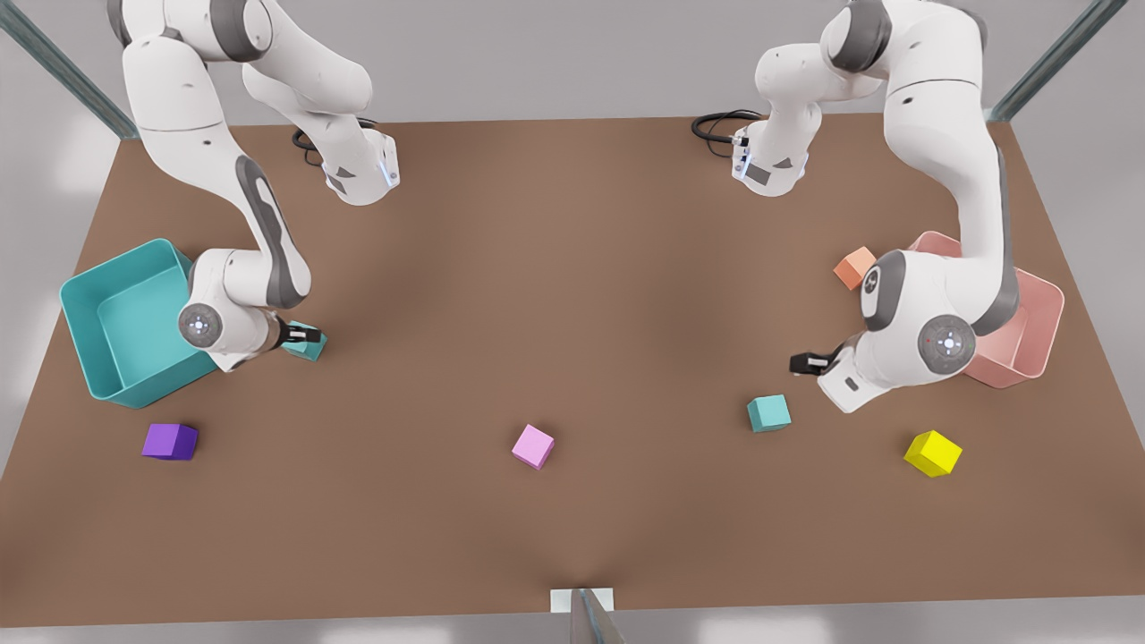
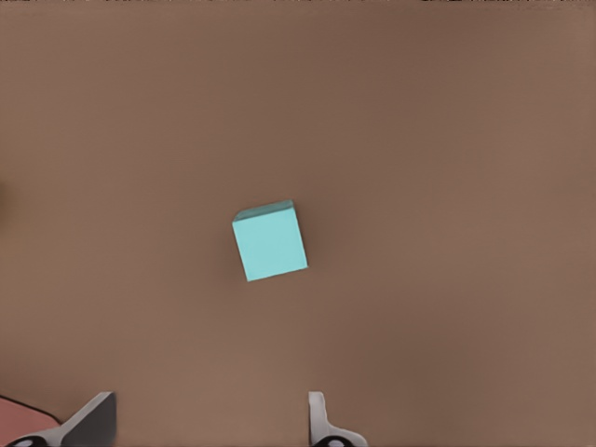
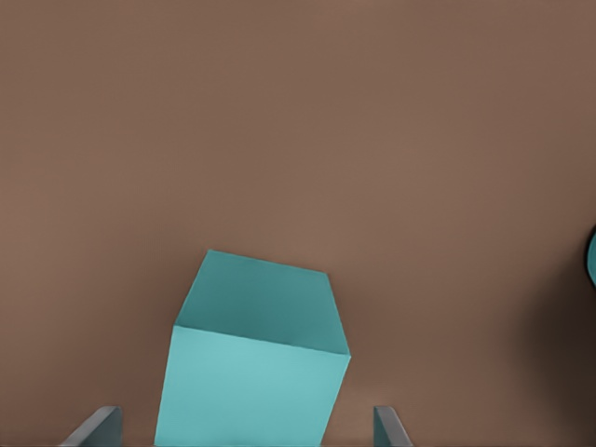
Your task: Stack the two blue cubes on top of each other
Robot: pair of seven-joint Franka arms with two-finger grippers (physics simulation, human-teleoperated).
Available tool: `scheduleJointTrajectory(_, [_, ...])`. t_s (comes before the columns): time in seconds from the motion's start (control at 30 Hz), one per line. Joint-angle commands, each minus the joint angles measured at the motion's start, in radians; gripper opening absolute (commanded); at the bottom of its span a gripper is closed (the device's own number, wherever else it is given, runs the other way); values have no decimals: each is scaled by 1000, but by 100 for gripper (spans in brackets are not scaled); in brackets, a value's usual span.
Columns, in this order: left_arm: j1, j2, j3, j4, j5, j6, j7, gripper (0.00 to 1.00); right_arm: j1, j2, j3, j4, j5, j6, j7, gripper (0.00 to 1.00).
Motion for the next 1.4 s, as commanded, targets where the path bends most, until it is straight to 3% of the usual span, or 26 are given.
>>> scheduleJointTrajectory(0.0, [-1,25,0,1,-4,91,-63,100,-3,15,-1,0,1,50,-152,100])
scheduleJointTrajectory(0.43, [-33,147,-6,65,-5,182,-143,100,-15,104,-8,1,15,147,-149,100])
scheduleJointTrajectory(0.47, [-30,143,-6,65,-5,179,-142,100,-15,102,-8,1,17,144,-146,86])
scheduleJointTrajectory(0.53, [-29,142,-6,67,0,175,-142,100,-15,99,-7,1,17,138,-144,73])
scheduleJointTrajectory(0.73, [-35,139,-6,68,0,174,-142,100,-1,-10,2,15,18,0,-143,51])
scheduleJointTrajectory(0.83, [-35,142,-6,92,-2,168,-143,100,26,-82,79,145,49,-222,-136,50])
scheduleJointTrajectory(0.9, [-35,142,-6,93,0,168,-142,100,160,-100,84,309,77,-403,-138,50])
scheduleJointTrajectory(0.97, [-35,139,-6,93,1,166,-142,100,402,-39,84,575,77,-508,-110,50])
scheduleJointTrajectory(1.03, [-33,137,-5,92,3,166,-142,100,647,67,85,773,66,-528,37,47])
scheduleJointTrajectory(1.13, [-29,139,-5,90,3,163,-142,100,871,245,85,1021,74,-522,204,47])
scheduleJointTrajectory(1.37, [-37,147,-3,93,1,163,-145,100,1103,598,78,1185,67,-204,460,47])
